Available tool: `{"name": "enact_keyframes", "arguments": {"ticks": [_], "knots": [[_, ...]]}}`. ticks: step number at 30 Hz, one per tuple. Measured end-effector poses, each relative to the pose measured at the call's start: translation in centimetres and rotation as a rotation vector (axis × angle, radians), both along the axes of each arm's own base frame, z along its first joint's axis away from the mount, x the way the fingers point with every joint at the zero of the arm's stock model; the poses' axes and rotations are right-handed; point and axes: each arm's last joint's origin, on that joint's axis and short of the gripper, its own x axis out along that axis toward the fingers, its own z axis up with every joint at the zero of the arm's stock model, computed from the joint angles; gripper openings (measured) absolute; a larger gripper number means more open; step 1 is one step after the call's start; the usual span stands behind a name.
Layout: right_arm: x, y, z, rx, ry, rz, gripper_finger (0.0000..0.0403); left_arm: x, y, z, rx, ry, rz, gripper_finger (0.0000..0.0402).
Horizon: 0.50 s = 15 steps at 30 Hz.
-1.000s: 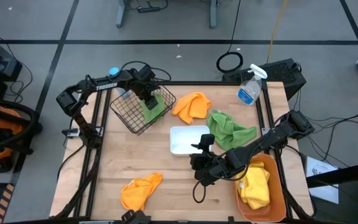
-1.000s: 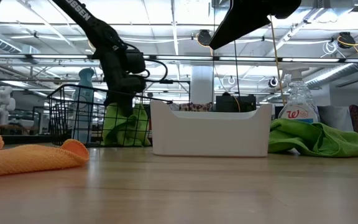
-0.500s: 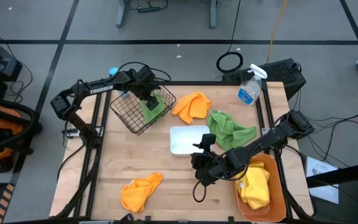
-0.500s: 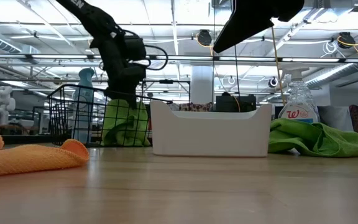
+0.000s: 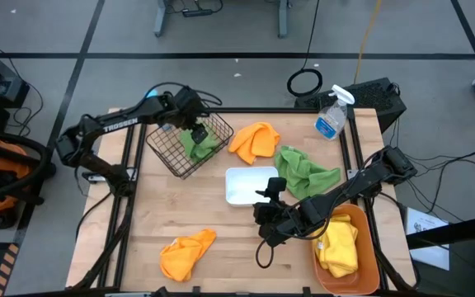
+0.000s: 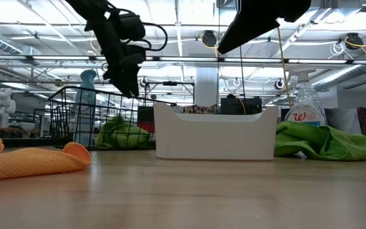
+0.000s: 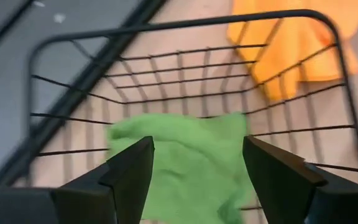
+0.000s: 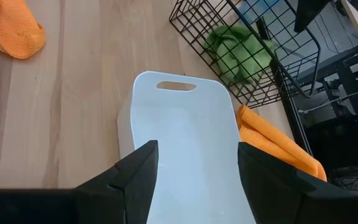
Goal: Sort microfiber towel by color & place in baskets
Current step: Put the green microfiber towel into the black wire basket
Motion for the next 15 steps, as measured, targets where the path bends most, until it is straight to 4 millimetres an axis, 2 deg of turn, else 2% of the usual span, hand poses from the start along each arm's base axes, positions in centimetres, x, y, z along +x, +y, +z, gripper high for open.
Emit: {"name": "enact_keyframes", "arguments": {"ticks": [3,10,15], "knots": [[0.0,0.0,0.0,0.0,0.0,0.0,0.021,0.2,-0.4,0.0,0.046,0.032,-0.016,0.0254],[-0.1,-0.1,-0.1,-0.003,0.009,-0.006,0.021,1.4,-1.4,-1.1,0.014,0.054,-0.042,0.0252],[-1.1,-0.6,-0.4,-0.061,0.058,-0.08,0.021,2.5,-3.4,-0.9,0.003,0.028,-0.073,0.0236]]}}
